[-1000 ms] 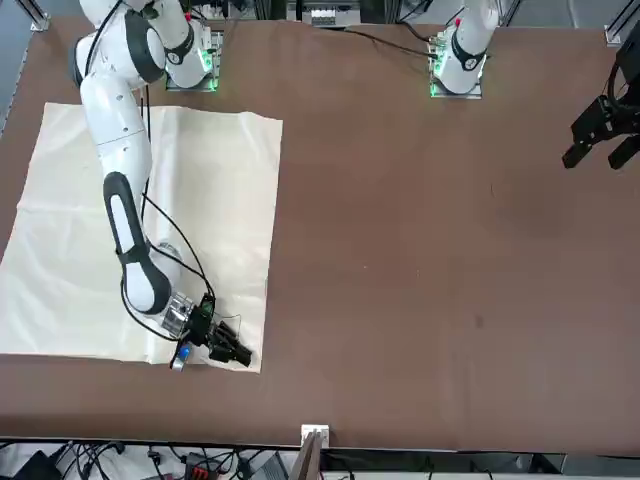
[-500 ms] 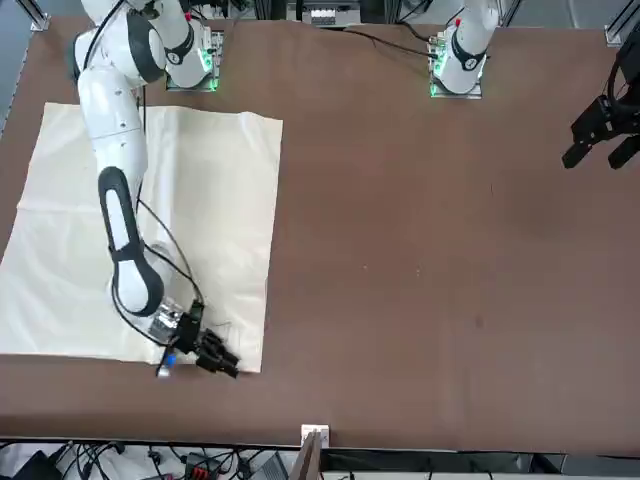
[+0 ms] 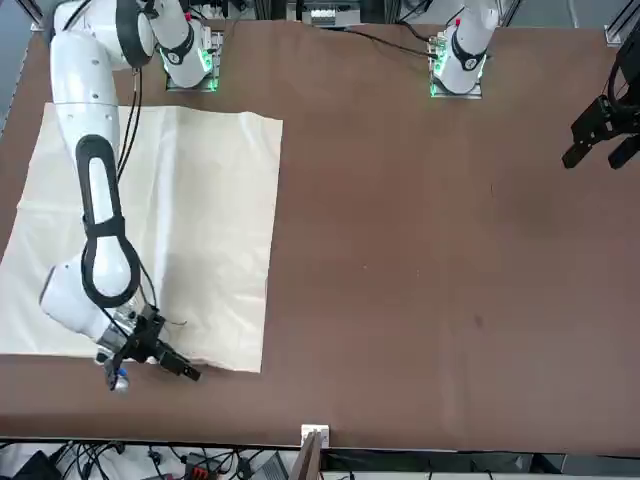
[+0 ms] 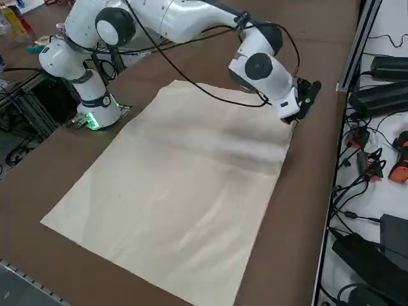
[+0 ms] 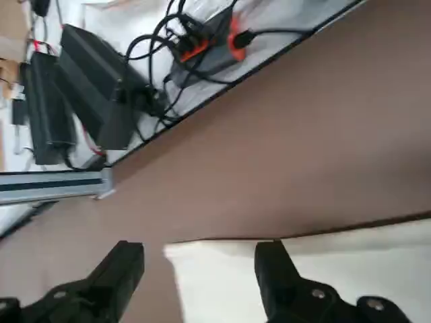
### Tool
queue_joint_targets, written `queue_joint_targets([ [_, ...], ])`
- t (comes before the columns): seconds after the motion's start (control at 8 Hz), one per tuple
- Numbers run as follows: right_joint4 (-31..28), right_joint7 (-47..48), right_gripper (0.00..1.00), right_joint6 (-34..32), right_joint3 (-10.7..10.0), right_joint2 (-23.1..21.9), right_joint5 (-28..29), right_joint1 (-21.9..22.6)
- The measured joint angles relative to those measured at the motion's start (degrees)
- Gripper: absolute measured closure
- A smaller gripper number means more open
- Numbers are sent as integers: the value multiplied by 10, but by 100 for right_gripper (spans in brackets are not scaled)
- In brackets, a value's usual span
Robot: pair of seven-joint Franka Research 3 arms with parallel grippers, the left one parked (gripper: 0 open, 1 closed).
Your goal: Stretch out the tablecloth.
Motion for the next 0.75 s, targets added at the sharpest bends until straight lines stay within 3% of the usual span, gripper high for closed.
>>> queue_joint_targets([
  [0.25,-33,0,0,-2,-27,-33,-87,-4],
  [0.75,-57,-4,6,-74,-119,-71,-145,-4],
])
